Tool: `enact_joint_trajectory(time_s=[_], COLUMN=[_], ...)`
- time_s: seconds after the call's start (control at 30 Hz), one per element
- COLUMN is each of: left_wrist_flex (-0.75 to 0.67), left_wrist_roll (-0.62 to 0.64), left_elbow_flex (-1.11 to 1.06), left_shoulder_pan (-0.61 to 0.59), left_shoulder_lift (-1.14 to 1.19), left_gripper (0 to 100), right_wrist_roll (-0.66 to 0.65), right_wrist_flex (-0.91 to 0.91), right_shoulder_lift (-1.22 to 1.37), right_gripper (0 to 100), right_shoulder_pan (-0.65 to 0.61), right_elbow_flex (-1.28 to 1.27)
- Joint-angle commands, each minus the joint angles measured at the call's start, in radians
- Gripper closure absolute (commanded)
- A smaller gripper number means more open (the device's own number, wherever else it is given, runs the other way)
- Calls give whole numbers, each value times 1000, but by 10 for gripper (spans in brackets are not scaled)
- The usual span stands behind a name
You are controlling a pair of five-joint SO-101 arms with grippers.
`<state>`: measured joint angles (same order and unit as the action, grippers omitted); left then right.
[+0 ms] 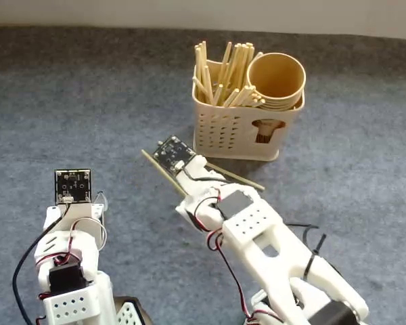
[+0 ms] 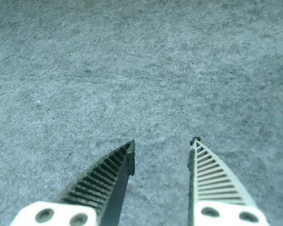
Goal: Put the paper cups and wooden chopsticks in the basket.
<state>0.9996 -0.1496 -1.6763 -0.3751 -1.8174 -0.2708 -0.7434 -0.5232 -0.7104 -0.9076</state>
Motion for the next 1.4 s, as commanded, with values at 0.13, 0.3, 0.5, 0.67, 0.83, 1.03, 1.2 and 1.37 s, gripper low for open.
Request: enact_joint_trajectory(time_s=[0.13,0.3,0.5,0.67,0.83,1.03,1.2,1.37], left_wrist_flex=[0,0,0,0,0,0,0,0], left_wrist_roll=[-6,-6,-6,-6,-6,-6,-6,-6], left_elbow_flex=[-19,-19,-19,-19,-19,-19,-19,-19], left_shoulder_pan=[-12,-12,-12,-12,-12,-12,-12,-12], left_shoulder_lift=[-4,-4,-4,-4,-4,-4,-4,-4], left_gripper=[812,812,812,812,812,812,812,812], right_wrist_roll=[140,215,302,311,311,307,305,305], right_wrist_flex=[-4,-4,-5,7,67,262,590,710], right_shoulder_lift=[-220,-314,-444,-570,-740,-954,-1082,-1078], right_gripper=[992,992,992,992,992,992,992,992], right_shoulder_pan=[19,16,19,16,18,22,22,61], right_elbow_flex=[-27,-51,-64,-114,-177,-305,-460,-506])
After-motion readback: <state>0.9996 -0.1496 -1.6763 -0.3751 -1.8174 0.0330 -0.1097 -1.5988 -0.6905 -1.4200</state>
